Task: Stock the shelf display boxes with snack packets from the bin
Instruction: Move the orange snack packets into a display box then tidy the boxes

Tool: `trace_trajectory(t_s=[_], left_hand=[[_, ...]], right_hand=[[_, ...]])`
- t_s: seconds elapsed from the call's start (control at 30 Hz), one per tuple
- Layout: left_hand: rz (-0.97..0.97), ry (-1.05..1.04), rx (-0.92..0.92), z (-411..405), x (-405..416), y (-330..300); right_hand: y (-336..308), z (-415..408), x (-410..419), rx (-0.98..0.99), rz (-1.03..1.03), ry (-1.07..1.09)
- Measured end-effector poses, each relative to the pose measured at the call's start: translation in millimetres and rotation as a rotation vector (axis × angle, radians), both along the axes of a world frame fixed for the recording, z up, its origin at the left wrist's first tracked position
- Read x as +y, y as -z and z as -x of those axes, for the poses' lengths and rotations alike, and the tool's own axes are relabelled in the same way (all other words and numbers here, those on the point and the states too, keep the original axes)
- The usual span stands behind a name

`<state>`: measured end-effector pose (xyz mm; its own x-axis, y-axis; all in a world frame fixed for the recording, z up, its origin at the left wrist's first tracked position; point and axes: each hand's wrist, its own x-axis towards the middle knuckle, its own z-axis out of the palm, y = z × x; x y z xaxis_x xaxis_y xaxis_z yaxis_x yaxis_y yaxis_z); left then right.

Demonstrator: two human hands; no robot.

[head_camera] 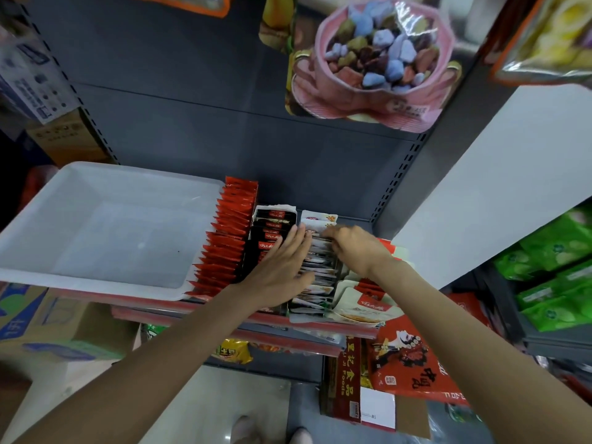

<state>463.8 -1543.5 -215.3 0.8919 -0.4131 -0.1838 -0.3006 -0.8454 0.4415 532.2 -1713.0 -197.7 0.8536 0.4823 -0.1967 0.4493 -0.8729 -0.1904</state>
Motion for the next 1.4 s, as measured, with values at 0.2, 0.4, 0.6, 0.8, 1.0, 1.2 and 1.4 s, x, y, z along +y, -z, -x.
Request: trace_trajectory(t_s=[0.2, 0.4, 0.6, 0.8, 1.0, 1.2, 1.4], left_hand=[[-0.247, 0.163, -0.136, 20.1, -14.6, 4.4], [-0.372, 0.230, -0.228, -6.5, -16.3, 9.5], [-0.304, 0.241, -0.241, -5.7, -6.4, 2.3], [-0.427, 0.326, -0.174, 6.0, 7.9, -0.8], [-0.363, 0.254, -0.112, -9.6, -3.8, -10.3], [-0.299, 0.240, -0.098, -8.1, 0.7, -16.0], [-0.054, 0.214, -0.014, -0.6, -15.0, -20.2]], right_hand=[[-1.7, -4.2, -3.4, -0.129, -0.145, 0.057], [-1.2, -8.1, -1.6, 0.063, 0.031, -0.011], [-10.1, -8.7, -6.6, 0.094, 0.000, 0.031], [-7.0, 5.7, 1.5, -0.013, 0.072, 0.020], [-1.1, 9.5, 2.1, -0.027, 0.109, 0.040], [-10.8, 26.4, -14.3, -0.109, -0.177, 0.220], [-17.8, 53.4, -51.7, -0.126, -0.263, 0.402]])
